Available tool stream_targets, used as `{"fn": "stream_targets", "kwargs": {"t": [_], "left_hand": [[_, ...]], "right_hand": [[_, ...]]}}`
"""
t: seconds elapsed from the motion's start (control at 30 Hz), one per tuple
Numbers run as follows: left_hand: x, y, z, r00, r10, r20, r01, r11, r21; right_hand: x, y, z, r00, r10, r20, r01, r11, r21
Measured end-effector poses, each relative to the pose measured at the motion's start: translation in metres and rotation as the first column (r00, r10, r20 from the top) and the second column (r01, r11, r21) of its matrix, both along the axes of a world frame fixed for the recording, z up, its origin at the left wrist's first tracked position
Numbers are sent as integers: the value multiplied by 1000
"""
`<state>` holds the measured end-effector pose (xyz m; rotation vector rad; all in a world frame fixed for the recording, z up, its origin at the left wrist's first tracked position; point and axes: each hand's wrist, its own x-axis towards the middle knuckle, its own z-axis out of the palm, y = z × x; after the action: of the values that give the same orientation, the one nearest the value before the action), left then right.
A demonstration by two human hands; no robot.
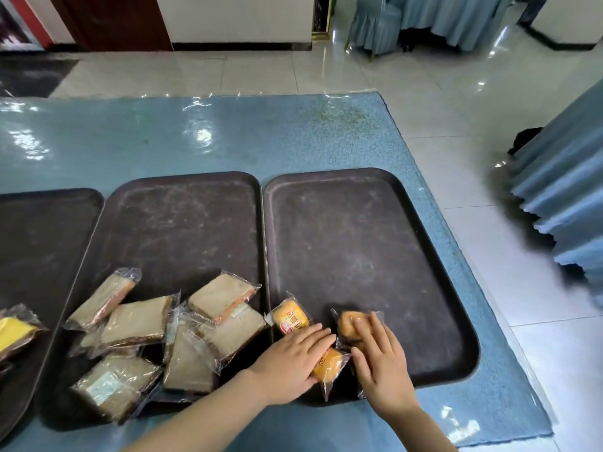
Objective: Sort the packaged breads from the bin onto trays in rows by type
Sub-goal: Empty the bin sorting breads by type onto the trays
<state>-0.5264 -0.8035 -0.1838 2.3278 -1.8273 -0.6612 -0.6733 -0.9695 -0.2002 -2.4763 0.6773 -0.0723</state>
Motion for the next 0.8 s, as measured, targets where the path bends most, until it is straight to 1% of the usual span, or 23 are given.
{"fn": "stream_targets", "kwargs": {"t": [0.1,0.2,0.27,0.33,0.43,0.5,0.7,0.8], "left_hand": [[1,-1,2,994,15,-110,-14,1000,12],[5,-3,14,971,34,-235,-26,999,40],[7,-2,21,963,41,-265,-38,999,16],[9,3,24,976,49,-211,-62,997,-53],[19,16,30,990,127,-69,-135,980,-144],[30,28,37,985,172,13,-166,967,-195],[76,93,57,945,324,48,-303,920,-247],[104,143,63,914,406,20,-385,881,-276]], "right_hand": [[3,3,-2,1000,-28,0,27,1000,14],[5,0,0,997,-77,13,75,994,81],[8,-3,6,996,-83,29,80,992,93],[12,-4,16,997,-69,40,65,994,87],[25,1,35,995,-92,28,88,991,99],[38,8,45,997,-74,16,73,994,83],[93,53,71,1000,23,-9,-23,1000,-15],[128,89,84,997,75,0,-75,996,-41]]}}
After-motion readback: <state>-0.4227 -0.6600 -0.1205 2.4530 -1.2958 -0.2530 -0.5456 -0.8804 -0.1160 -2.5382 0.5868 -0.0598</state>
